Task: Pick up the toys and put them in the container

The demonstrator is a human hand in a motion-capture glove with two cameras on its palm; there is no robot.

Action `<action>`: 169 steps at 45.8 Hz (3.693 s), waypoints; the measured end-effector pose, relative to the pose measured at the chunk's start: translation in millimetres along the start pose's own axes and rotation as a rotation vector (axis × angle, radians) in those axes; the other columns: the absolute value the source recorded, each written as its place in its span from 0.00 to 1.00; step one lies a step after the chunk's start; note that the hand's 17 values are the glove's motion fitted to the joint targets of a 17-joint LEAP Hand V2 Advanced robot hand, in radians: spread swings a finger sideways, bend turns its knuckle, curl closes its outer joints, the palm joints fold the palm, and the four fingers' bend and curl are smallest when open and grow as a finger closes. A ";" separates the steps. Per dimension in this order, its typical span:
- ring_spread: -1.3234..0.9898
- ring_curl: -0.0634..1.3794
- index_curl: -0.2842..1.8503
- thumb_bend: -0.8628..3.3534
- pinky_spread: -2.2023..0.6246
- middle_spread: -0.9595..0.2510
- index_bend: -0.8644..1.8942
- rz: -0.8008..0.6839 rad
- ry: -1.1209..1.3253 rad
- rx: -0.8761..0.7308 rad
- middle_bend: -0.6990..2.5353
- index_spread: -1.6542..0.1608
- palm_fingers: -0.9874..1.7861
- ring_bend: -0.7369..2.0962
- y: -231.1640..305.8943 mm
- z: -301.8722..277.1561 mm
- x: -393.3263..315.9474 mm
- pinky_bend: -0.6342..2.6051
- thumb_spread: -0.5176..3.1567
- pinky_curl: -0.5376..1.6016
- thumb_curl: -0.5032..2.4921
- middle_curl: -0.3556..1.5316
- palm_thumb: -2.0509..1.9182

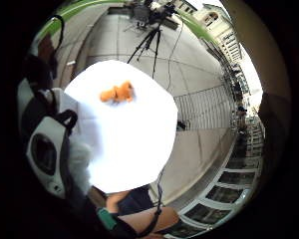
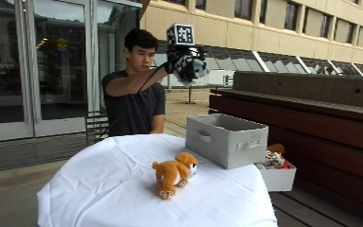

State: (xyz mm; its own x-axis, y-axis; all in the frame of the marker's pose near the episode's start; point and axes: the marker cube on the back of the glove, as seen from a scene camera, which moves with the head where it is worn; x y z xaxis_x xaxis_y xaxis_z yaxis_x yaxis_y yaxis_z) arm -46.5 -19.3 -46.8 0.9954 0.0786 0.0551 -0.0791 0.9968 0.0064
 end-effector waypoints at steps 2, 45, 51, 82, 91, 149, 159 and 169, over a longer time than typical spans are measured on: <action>0.39 0.34 0.13 0.29 0.62 0.50 0.36 -0.118 0.004 0.047 0.30 0.70 0.69 0.69 3.8 9.6 -23.2 0.51 0.37 0.43 0.46 0.49 0.69; 0.50 0.28 0.15 0.19 0.72 0.73 0.36 -0.410 0.043 -0.045 0.27 0.73 0.32 0.58 10.7 84.0 -119.2 0.62 0.43 0.47 0.37 0.49 0.51; 0.52 0.26 0.17 0.19 0.75 0.73 0.36 -0.345 0.074 -0.009 0.28 0.73 0.33 0.57 -31.0 77.5 -54.4 0.60 0.43 0.45 0.34 0.48 0.51; 0.56 0.22 0.20 0.19 0.79 0.73 0.35 -0.113 0.125 -0.293 0.27 0.73 0.31 0.50 -130.6 298.6 120.0 0.61 0.38 0.43 0.27 0.43 0.50; 0.56 0.22 0.21 0.20 0.78 0.73 0.37 -0.096 0.069 -0.375 0.26 0.72 0.34 0.51 -128.7 340.8 123.3 0.63 0.40 0.44 0.27 0.41 0.52; 0.39 0.36 0.35 0.26 0.61 0.44 0.38 -0.186 0.042 -0.020 0.39 0.73 0.67 0.67 -58.9 77.0 6.3 0.54 0.33 0.44 0.41 0.51 0.68; 0.38 0.36 0.36 0.25 0.62 0.40 0.37 -0.340 0.034 0.039 0.37 0.72 0.67 0.66 -12.0 53.7 -78.5 0.54 0.32 0.44 0.43 0.53 0.68; 0.38 0.36 0.37 0.24 0.62 0.38 0.37 -0.441 0.003 0.025 0.36 0.71 0.67 0.66 19.7 64.3 -145.2 0.54 0.31 0.44 0.44 0.54 0.69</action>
State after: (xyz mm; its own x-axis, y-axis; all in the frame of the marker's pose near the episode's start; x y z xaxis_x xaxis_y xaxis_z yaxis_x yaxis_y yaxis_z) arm -196.2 -11.8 9.5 0.9342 -0.3546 0.0384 0.3525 0.9343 0.0527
